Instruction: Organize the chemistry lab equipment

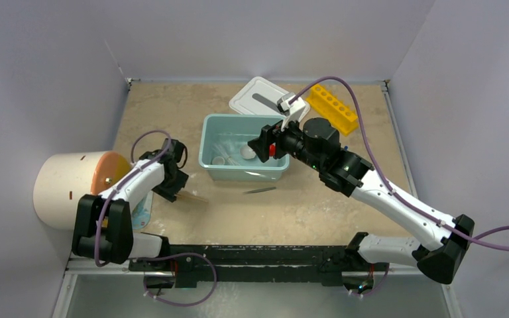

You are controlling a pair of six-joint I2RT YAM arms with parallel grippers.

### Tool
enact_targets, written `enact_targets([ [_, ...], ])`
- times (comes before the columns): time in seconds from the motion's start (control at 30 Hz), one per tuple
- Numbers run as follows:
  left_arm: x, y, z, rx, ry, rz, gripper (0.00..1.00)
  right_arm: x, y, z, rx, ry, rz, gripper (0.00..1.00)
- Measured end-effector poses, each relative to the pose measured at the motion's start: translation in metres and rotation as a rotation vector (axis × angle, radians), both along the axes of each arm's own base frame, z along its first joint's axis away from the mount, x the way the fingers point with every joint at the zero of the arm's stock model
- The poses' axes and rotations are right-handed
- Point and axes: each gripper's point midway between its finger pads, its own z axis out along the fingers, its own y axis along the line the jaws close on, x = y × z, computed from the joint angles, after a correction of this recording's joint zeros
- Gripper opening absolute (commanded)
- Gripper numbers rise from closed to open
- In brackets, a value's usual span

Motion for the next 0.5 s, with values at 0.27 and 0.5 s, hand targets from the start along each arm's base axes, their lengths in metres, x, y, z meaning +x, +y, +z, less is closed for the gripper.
enact_targets([
  [0.27, -0.002, 0.012, -0.010, 0.003, 0.018, 0.021, 0.45, -0.001, -0.001, -0.005, -0.008, 0.008, 0.000, 0.76],
  [0.5, -0.002, 0.019, -0.015, 0.006, 0.022, 0.021, 0.32, -0.001, -0.001, -0.006, -0.010, 0.010, 0.000, 0.76],
])
